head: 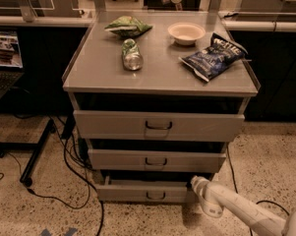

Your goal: Open bottom drawer

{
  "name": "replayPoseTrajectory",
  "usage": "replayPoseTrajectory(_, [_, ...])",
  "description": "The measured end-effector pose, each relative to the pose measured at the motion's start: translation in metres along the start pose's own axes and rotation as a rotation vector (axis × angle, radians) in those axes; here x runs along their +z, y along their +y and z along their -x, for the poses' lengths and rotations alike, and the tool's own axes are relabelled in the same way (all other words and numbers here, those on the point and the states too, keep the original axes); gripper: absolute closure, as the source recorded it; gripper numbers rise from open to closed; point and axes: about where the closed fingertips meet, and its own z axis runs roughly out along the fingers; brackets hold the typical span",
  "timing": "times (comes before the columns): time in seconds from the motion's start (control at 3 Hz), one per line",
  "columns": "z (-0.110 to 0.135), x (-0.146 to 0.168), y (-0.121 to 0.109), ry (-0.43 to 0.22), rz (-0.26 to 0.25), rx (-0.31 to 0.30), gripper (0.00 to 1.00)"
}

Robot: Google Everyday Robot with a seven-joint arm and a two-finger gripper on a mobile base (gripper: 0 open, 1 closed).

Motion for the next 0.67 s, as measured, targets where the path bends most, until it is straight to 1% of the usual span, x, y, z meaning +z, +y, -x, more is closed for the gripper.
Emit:
replayPoseTrajectory(0.33, [-0.016,0.014,-0.005,0.046,-0.037,-0.030,1.00])
replayPoseTrajectory(0.67, [-0.028,0.020,-0.014,0.091,-0.069,-0.052,1.00])
